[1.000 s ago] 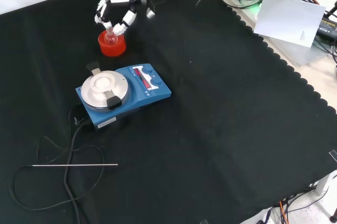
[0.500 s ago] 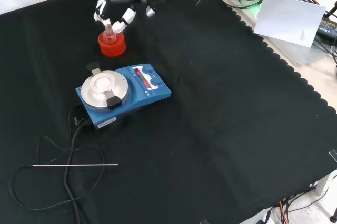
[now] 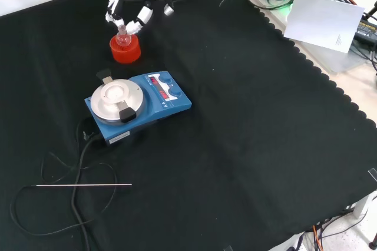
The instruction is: Pick up the round-bottom flask.
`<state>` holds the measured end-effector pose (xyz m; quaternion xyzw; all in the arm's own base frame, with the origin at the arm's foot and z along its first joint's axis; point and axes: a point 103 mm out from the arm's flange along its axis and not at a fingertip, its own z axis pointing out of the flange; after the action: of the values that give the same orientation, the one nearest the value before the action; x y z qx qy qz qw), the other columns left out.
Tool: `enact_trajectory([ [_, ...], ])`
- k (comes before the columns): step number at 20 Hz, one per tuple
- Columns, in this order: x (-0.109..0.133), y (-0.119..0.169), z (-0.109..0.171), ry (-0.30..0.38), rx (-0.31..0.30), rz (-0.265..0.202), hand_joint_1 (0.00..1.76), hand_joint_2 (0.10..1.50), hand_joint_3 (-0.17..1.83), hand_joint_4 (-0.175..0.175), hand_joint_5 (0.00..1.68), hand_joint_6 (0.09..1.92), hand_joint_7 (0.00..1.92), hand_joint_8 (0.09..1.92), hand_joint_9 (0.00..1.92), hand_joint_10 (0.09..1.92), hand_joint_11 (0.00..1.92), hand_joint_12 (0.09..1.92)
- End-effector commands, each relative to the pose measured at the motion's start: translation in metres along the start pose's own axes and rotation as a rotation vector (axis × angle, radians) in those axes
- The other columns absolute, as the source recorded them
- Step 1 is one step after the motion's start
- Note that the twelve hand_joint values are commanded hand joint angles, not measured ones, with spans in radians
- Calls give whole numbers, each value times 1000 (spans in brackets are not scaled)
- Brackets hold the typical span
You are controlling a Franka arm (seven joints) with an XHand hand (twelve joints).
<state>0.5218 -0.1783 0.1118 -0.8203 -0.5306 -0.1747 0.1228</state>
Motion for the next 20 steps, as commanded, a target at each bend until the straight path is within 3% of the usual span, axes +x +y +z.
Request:
enact_trajectory([
  [1,-2,0,-15,12,-1,14,1081,715,684,175,1122,947,681,601,848,532,465,1277],
  [9,2,-3,-24,24,-8,13,1086,699,705,175,1132,938,695,602,856,533,474,1279],
  [14,22,-15,-54,18,-24,-6,1088,693,712,175,1137,933,702,603,864,535,482,1279],
  [20,38,-23,-66,26,-25,-21,1090,688,719,175,1142,928,709,602,868,534,489,1279],
])
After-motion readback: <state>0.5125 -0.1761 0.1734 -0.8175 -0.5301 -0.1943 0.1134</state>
